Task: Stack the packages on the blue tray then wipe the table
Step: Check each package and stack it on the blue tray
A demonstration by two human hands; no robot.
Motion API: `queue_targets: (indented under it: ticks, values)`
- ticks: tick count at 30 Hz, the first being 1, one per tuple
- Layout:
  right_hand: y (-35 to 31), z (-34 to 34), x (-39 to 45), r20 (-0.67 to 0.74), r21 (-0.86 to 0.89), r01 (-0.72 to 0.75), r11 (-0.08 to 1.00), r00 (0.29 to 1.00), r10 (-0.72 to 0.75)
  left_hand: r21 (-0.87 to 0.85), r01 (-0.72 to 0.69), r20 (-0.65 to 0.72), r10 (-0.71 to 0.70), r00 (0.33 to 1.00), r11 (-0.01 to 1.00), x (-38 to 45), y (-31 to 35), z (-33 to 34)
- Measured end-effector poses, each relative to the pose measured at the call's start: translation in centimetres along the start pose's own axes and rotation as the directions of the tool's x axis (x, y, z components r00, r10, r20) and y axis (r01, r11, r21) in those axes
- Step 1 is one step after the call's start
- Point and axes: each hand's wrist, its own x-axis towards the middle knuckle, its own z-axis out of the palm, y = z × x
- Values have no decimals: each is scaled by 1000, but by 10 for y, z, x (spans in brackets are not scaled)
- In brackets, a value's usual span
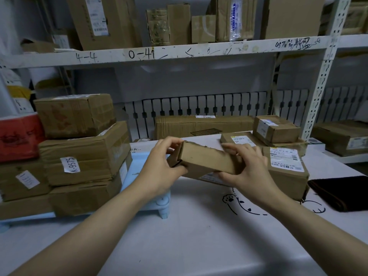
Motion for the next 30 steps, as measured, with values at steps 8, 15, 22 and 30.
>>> queue_targets:
  ticks: [8, 15, 22, 30]
  values:
    - [22, -5, -2, 85, 277, -261, 925, 965, 247, -295, 295, -59, -325, 944, 909, -3, -19, -10]
    - [27, -6, 0, 94, 363, -252, 897, 968, 233, -368, 351, -75, -403, 912, 861, 0, -23, -6]
    - [18, -5, 1, -28, 332, -184, 925, 978, 205, -464, 407, -66, -488, 870, 787, 0, -11, 1]
    - [0, 1, 1, -172, 90, 87, 992, 983, -70, -771, 419, 16, -642, 767, 481, 2, 8, 20]
